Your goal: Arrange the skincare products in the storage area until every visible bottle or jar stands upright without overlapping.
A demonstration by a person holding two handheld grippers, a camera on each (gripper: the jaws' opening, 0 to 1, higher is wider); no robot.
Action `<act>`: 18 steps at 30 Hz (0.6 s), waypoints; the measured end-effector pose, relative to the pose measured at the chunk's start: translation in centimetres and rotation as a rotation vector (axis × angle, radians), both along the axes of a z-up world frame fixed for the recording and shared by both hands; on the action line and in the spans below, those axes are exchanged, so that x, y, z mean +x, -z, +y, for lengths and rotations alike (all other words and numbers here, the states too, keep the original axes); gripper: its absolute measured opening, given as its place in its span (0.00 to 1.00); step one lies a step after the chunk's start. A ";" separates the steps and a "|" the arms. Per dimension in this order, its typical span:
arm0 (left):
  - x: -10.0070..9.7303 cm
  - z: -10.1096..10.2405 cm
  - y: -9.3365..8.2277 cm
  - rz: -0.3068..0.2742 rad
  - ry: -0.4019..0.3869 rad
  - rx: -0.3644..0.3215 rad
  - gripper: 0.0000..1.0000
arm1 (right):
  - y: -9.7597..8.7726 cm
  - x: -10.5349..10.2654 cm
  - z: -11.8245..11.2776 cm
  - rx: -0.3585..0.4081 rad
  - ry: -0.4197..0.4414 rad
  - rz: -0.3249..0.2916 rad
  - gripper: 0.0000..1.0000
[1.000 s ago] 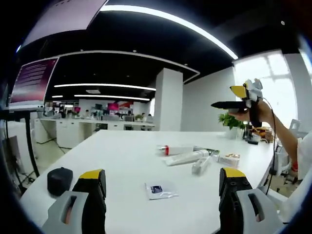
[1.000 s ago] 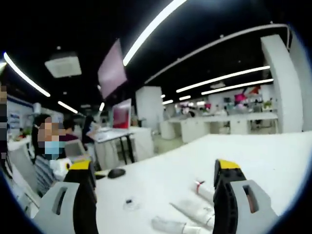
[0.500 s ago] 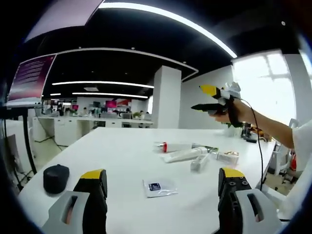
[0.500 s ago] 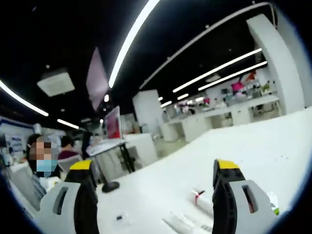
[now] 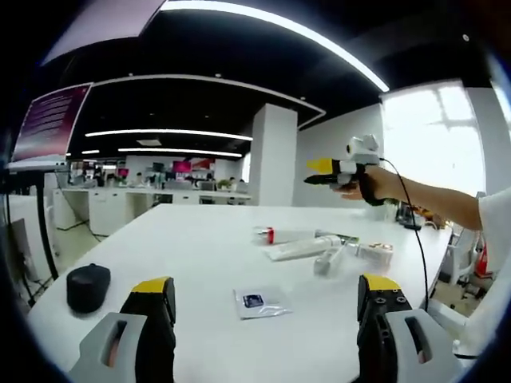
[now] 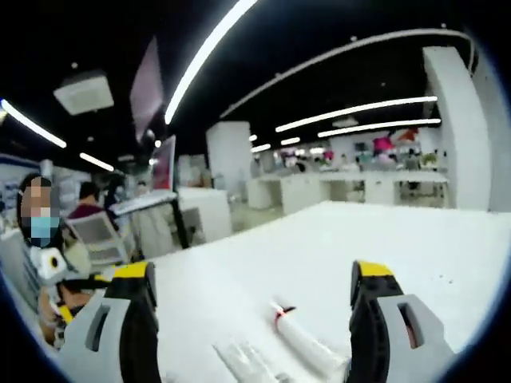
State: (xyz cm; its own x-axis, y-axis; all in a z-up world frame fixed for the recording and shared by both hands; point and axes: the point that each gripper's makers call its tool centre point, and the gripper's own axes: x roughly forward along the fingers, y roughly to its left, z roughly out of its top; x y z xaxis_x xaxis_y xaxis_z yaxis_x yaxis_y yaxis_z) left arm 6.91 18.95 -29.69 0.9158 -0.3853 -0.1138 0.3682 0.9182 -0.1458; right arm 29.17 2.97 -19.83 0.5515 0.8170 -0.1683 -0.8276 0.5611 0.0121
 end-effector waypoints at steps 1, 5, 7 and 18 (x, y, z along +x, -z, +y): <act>0.0 0.0 0.0 0.000 0.001 0.001 0.97 | 0.4 0.3 0.2 -0.021 0.001 -0.005 1.00; 0.1 -0.3 0.1 0.005 0.010 0.002 0.97 | 1.6 1.1 0.6 -0.092 0.013 -0.014 1.00; 0.1 -0.3 0.1 0.006 0.010 -0.002 0.97 | 2.7 1.8 0.7 -0.182 0.004 -0.044 1.00; 0.1 -0.7 0.4 0.013 0.018 -0.010 0.97 | 7.0 5.5 0.4 -0.417 0.068 0.018 0.90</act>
